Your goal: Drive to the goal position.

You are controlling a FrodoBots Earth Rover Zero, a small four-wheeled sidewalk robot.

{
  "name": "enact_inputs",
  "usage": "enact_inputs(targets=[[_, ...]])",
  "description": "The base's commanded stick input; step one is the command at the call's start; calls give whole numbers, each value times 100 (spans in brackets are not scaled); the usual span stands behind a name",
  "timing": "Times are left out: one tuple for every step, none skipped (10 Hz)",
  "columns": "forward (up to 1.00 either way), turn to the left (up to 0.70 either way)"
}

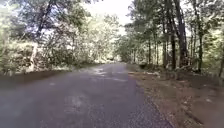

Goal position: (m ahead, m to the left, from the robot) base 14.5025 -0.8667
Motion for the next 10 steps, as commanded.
enact_inputs(targets=[[45,0],[45,0],[45,0],[45,0],[45,0],[45,0],[45,0],[45,0],[45,0],[45,0]])
